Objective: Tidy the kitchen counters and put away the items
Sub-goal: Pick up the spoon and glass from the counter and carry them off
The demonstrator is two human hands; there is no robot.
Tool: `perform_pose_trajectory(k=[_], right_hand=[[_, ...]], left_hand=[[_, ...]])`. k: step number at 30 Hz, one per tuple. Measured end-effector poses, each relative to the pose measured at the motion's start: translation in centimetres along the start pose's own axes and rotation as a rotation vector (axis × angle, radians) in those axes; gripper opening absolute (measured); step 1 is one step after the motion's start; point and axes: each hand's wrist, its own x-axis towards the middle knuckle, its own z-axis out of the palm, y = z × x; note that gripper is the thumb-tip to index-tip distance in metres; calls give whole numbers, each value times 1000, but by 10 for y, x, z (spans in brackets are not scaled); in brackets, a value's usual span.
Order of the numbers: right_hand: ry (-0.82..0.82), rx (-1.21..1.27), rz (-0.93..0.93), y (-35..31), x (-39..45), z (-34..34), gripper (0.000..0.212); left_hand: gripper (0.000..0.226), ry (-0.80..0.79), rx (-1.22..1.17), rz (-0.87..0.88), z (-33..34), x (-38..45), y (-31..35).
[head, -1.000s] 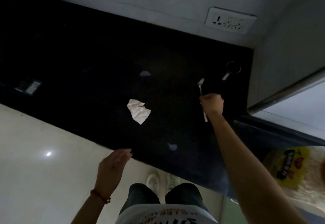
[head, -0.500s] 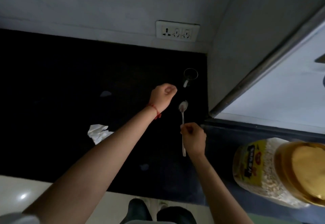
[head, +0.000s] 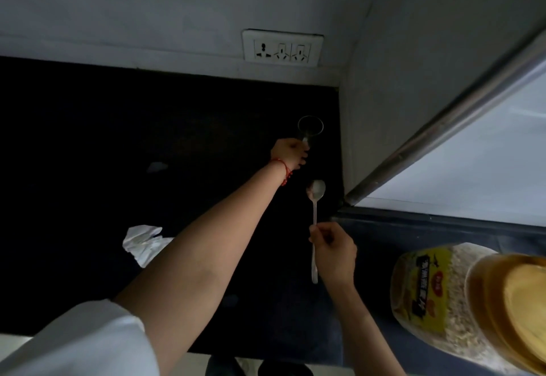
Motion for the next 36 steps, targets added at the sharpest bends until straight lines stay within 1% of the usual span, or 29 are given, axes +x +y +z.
perform_pose_trajectory(k=[3, 7, 9, 11, 15, 18, 21, 26, 31, 34, 36], right_hand=[[5, -5, -2, 1, -1, -2, 9], [-7, -11, -27, -5, -5, -3, 8], [-16, -18, -52, -10, -8, -2, 7], [-31, -16, -73, -17, -13, 2, 7], [-122, -45, -158, -34, -29, 22, 6], [-238, -57, -246, -47, -49, 47, 14], [-410, -55, -322, -55, -80, 76, 25], [-695, -109, -423, -61, -152, 132, 27], [-926, -177, -507, -53, -231, 180, 23], [-1002, -268, -579, -41, -279, 208, 29], [-1032, -315, -612, -36, -299, 220, 31]], left_hand=[[30, 10, -30, 36, -10, -16, -1], [23, 45, -76, 98, -37, -57, -11], [25, 107, -117, 120, -52, -84, -21], [21, 187, -168, 143, -68, -115, -34], [22, 351, -237, 173, -107, -186, -63], [21, 499, -264, 146, -141, -243, -94], [23, 674, -299, 117, -173, -304, -131], [27, 942, -372, 69, -207, -409, -197], [30, 1136, -492, -31, -217, -494, -265], [30, 1227, -547, -89, -224, -543, -308], [30, 1262, -570, -128, -225, -564, -330]])
